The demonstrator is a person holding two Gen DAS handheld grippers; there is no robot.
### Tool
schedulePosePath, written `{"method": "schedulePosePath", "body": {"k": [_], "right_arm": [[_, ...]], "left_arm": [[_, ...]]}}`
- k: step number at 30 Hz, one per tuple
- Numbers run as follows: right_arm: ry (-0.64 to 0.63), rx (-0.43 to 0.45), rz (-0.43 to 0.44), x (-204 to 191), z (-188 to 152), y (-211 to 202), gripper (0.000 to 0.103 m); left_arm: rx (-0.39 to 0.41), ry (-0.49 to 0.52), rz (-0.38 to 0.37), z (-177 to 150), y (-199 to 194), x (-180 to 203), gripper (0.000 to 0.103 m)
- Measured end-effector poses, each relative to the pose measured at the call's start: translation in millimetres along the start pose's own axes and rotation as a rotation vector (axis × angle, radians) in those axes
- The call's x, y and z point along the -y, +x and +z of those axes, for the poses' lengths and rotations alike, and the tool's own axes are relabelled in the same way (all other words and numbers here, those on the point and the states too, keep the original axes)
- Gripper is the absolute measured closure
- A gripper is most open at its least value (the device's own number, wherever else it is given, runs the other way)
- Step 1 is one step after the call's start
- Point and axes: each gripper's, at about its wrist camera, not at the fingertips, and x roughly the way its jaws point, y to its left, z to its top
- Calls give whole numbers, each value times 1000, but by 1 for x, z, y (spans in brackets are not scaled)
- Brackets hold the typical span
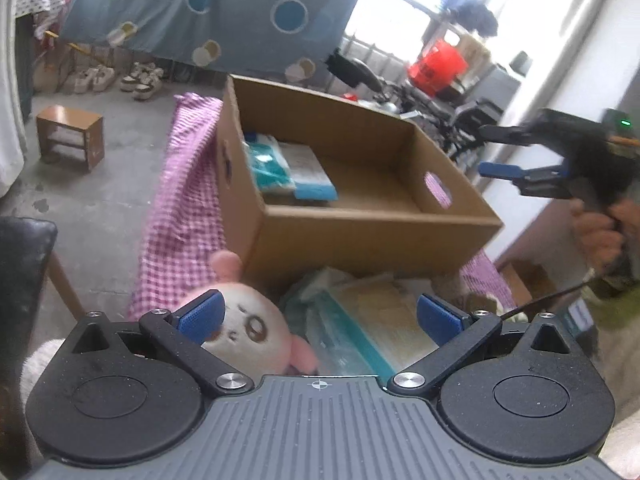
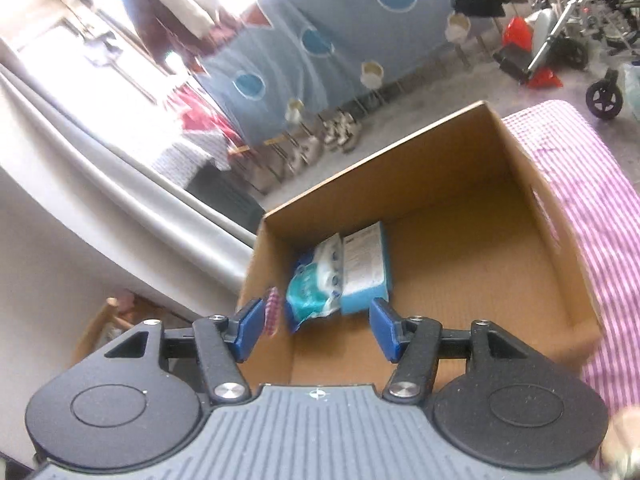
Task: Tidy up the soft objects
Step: 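Move the right gripper out of the box down to the cotton-swab bag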
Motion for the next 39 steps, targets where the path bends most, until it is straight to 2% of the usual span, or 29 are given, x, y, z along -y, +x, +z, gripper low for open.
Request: {"method": "schedulePosePath", "body": {"k": [5,9,17,21,23,27,34,39], "right_arm": [[90,45,39,21,-54,-32,41],[212,67,95,41,-108,-39,41],[512,-10,186,82,-182,0,51],[584,-54,185,96,-197,20,54],[600,-72,186,98,-205,26,55],[615,-99,203,100,-205,41,57],[636,-118,254,93,-216,59,72],[664,-110,257,95,-220,61,74]], "left_arm": [[-57,52,-36,-11,13,19,0],[-80,101,-77,-24,19,37,0],[-147,190,-76,-41,46,65,6],[-189,200,-91,-46,55,73,12],[-203,202,-88,-48,59,74,21],[-231,191,-97,-49,64,76,22],[-260,165,-144,-48,67,76,23],[-266,153,-160,-47,67,75,23]]}}
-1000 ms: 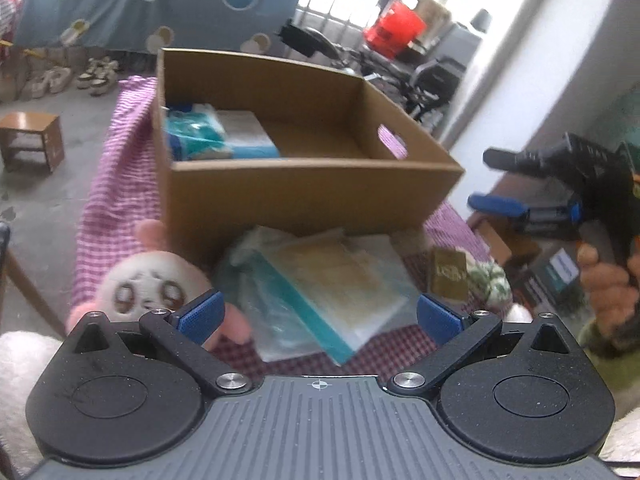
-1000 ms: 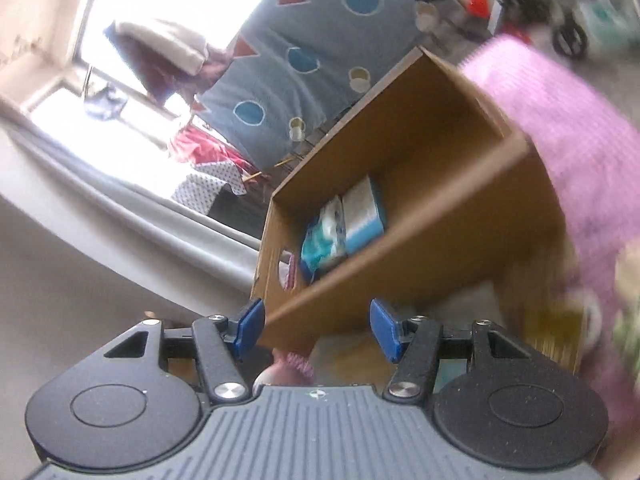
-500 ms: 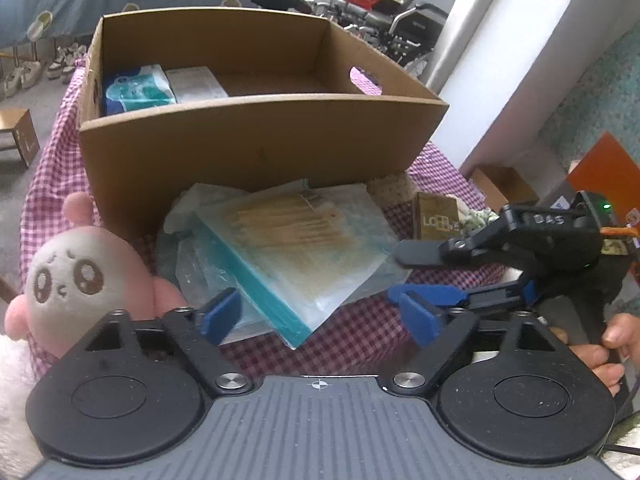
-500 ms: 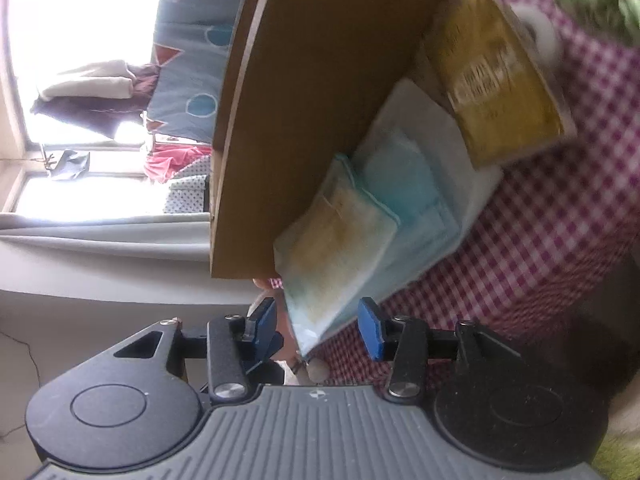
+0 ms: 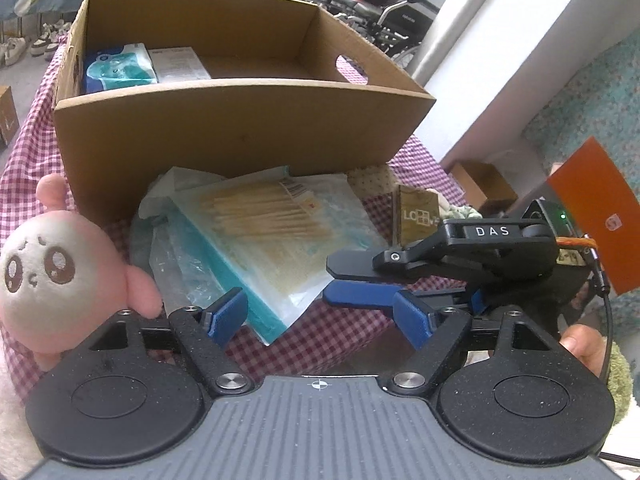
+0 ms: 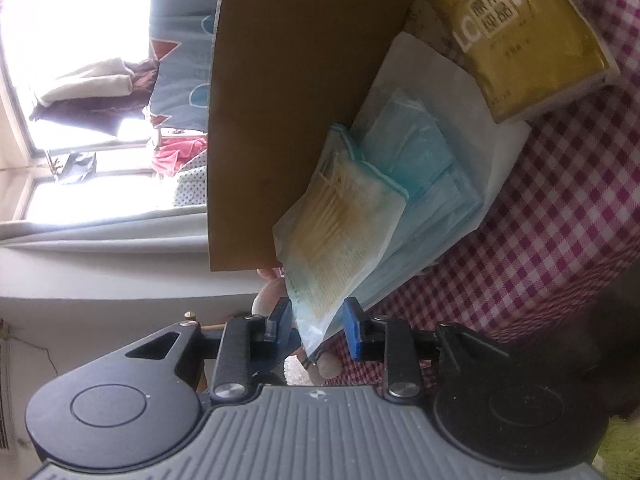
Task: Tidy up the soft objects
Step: 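Move the right gripper out of the box down to the cotton-swab bag, then close the right gripper on the edge of the cotton-swab bag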
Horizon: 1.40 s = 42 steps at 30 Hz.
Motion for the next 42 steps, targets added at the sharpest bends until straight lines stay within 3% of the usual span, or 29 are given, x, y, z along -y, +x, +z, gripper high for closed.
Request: {"method": "schedulePosePath", "body": {"k": [12,20,23,26,33,42], "right_arm": [[64,-20,33,13,-8,-1,77],[65,-6,40,10,-10,12,78],[56,8,45,9,-10,15,92],[25,24,42,4,-9,12,100],[-45,21,10,0,-7,-3,101],[-97,-28,-57,10,-4,-15,101]], "left_arm": [[18,-39,28,1,-3,-14,28],[4,-63,-13,2,0,-23,36],[-3,-80,-37,1,3,-25,36],[-16,-94,-84,1,3,-25,36],[22,-52,-120,4,-13,-18,34],[39,-19,-1,44,10,-18,37]]}}
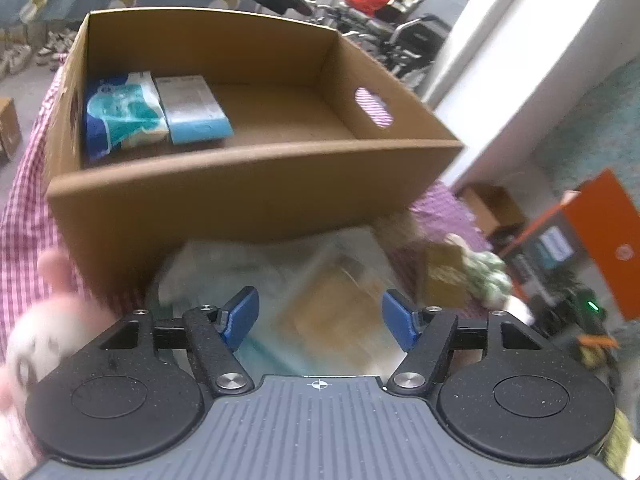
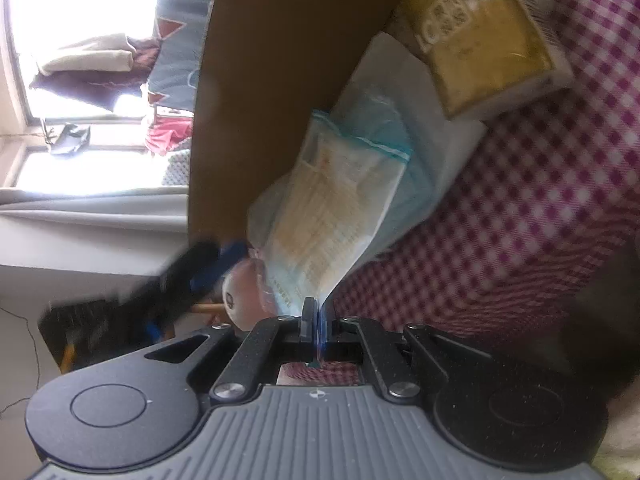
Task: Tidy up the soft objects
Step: 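Close the right gripper on the edge of the cotton-swab bag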
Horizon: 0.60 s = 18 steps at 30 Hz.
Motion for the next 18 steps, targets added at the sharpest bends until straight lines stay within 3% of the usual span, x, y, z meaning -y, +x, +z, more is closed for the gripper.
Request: {"method": "schedulePosePath", "body": {"k": [5,8,14,18], "right_arm": [[-26,0,-36,6,-1,-6,101],[-84,8,-75,4,1,-15,101],[-162,42,-140,-4,5,-25,99],[-135,86,-128,4,12,-35,98]], "left_arm": [[-49,-10,52,18,35,-2,49],[-110,-15,44,17,51,-2,50],[-131,5,16,6,52,10,49],[-141,-10,2,-1,48,13,49]]}}
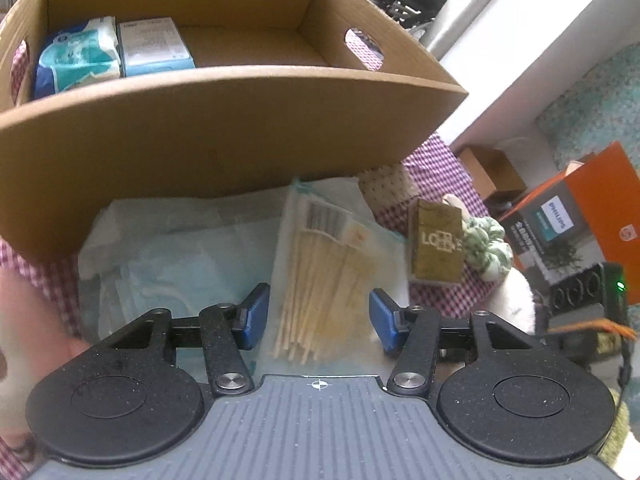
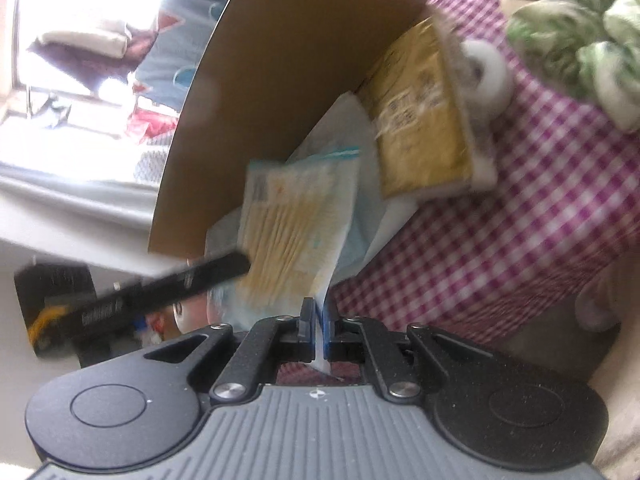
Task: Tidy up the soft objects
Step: 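Close the right gripper on the edge of the cotton-swab bag, then lift the cotton-swab bag with the right gripper and carry it over the box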
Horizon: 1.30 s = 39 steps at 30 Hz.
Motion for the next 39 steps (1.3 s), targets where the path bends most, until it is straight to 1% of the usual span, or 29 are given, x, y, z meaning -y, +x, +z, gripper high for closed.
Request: {"method": "schedulePosePath", "body": {"k": [6,10,12,16,19,21,26,29,31,35,39], "right_arm": [[126,69,110,26,6,-3,98],[146,93,134,29,8,0,98],[133,100,126,26,7,3,98],[60,119,93,8,4,4,98],[-22,130,53,-10,5,0,98],[-62,132,29,-25,12,2,98],[-142,138,-4,-49,12,-4,99],[-192,143,-13,-62,12,-4,99],[-222,146,-11,-66,4,-8,99],[-288,153,-8,-89,1,-14,99],[-370,169,1,-118,-2,-22,98]], "left_arm": [[-7,-34,-29,-2,-1,-4,49],[-11,-43,-41,2,5,-7,49],[-6,-43,-45,4,8,-8,49],[10,-40,-41,4,9,-6,51],[32,-10,-35,0,4,0,51],[38,-4,-42,-3,1,1,51],[54,-38,-84,-9,-8,-2,51],[76,-46,-98,-12,-17,-1,51],[92,-45,-103,-14,-23,0,51],[131,-42,-108,-15,-40,3,51],[199,-25,-121,-16,-66,8,51]]}}
